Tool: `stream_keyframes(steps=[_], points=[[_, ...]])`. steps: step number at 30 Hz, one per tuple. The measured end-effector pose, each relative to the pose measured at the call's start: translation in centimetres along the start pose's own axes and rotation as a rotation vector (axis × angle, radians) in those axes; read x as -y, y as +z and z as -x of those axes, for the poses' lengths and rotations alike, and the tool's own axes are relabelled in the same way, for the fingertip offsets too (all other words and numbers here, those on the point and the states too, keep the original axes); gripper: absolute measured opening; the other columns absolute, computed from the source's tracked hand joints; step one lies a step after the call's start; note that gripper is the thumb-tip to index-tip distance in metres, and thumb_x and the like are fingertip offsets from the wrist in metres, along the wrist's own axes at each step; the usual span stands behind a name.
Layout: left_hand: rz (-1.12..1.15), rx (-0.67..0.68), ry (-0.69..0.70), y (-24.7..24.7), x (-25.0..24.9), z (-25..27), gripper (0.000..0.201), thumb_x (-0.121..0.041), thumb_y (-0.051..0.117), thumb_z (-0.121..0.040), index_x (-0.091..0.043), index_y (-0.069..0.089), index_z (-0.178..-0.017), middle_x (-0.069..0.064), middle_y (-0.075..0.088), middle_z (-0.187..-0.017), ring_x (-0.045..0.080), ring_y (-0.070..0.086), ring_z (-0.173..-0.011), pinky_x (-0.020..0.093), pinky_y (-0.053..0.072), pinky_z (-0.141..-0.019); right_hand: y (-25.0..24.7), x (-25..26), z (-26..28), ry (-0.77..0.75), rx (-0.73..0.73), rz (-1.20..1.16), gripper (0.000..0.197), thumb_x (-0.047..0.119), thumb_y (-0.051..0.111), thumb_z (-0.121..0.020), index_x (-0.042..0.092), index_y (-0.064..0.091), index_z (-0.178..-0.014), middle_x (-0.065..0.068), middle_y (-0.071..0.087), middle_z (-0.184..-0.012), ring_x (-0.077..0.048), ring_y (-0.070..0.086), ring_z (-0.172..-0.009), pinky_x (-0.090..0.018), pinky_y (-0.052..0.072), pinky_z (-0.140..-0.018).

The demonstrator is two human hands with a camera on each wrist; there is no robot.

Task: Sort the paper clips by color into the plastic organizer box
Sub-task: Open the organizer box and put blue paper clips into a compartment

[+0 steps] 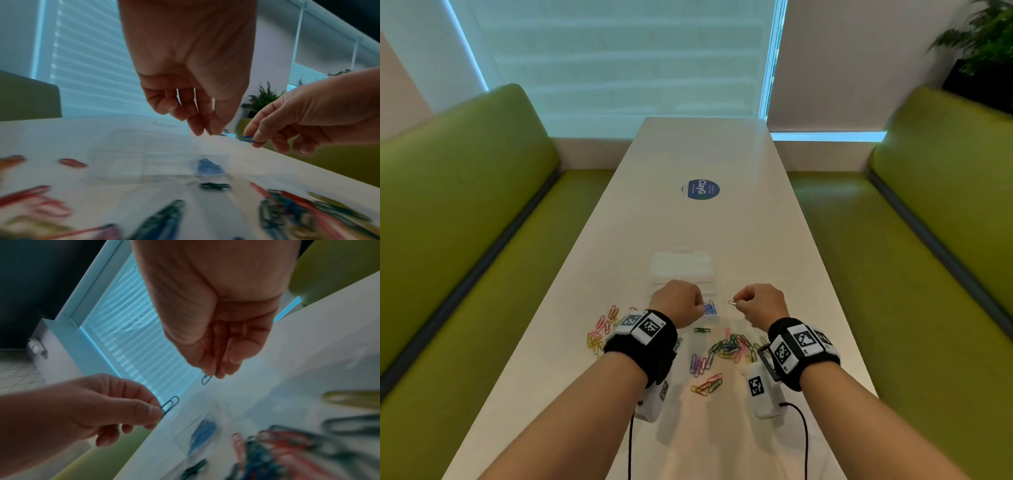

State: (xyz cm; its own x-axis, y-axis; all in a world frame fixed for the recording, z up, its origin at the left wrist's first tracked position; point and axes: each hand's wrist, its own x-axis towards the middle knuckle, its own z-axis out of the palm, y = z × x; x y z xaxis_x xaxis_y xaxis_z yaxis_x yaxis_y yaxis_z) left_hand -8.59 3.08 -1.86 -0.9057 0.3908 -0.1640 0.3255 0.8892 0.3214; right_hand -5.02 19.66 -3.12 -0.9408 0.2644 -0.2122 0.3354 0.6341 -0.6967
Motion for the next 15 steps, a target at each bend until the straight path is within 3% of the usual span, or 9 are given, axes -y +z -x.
stream_keyframes(steps=[5,8,10,12,15], points=[[0.008,-0.131,-0.094,-0.8,3.0,1.1,0.022,-0.024,0.05,-0.091,-0.018,0.07,-0.095,0.0,0.068,-0.102,0.02,0.061,-0.097,0.028,0.048,-0.074,2.1,2.3,-0.7,-0.082,0.032,0.046,0.021,0.009,0.055,-0.088,0.008,0.072,-0.1,-0.007,0.07,-0.103,-0.016,0.058,-0.081,-0.035,0.054,-0.087],[0.015,-0.162,-0.122,-0.7,3.8,1.6,0.021,-0.025,0.05,-0.092,-0.018,0.07,-0.094,0.0,0.069,-0.1,0.019,0.061,-0.095,0.029,0.048,-0.073,2.7,2.5,-0.9,-0.071,0.039,0.025,0.022,0.009,0.056,-0.089,0.008,0.07,-0.105,-0.01,0.069,-0.11,-0.024,0.065,-0.097,-0.038,0.053,-0.091],[0.026,-0.166,-0.121,-0.5,4.0,1.8,0.021,-0.025,0.05,-0.092,-0.018,0.07,-0.095,0.0,0.068,-0.1,0.019,0.061,-0.094,0.029,0.048,-0.072,2.8,2.3,-0.8,-0.066,0.03,0.011,0.022,0.009,0.055,-0.089,0.008,0.07,-0.105,-0.01,0.068,-0.111,-0.024,0.064,-0.098,-0.039,0.053,-0.092],[0.036,-0.165,-0.112,-0.3,3.9,1.9,0.021,-0.025,0.05,-0.092,-0.018,0.07,-0.095,0.0,0.068,-0.1,0.019,0.061,-0.095,0.028,0.047,-0.072,2.8,1.9,-0.7,-0.063,0.007,0.008,0.021,0.01,0.056,-0.089,0.009,0.07,-0.104,-0.009,0.068,-0.107,-0.02,0.062,-0.089,-0.039,0.053,-0.091],[0.047,-0.161,-0.098,0.0,3.3,1.7,0.021,-0.025,0.05,-0.092,-0.018,0.07,-0.095,-0.001,0.068,-0.101,0.019,0.061,-0.095,0.029,0.047,-0.073,2.4,1.1,-0.4,-0.042,-0.027,-0.005,0.019,0.011,0.057,-0.088,0.01,0.07,-0.102,-0.003,0.065,-0.093,-0.016,0.057,-0.083,-0.04,0.053,-0.091]])
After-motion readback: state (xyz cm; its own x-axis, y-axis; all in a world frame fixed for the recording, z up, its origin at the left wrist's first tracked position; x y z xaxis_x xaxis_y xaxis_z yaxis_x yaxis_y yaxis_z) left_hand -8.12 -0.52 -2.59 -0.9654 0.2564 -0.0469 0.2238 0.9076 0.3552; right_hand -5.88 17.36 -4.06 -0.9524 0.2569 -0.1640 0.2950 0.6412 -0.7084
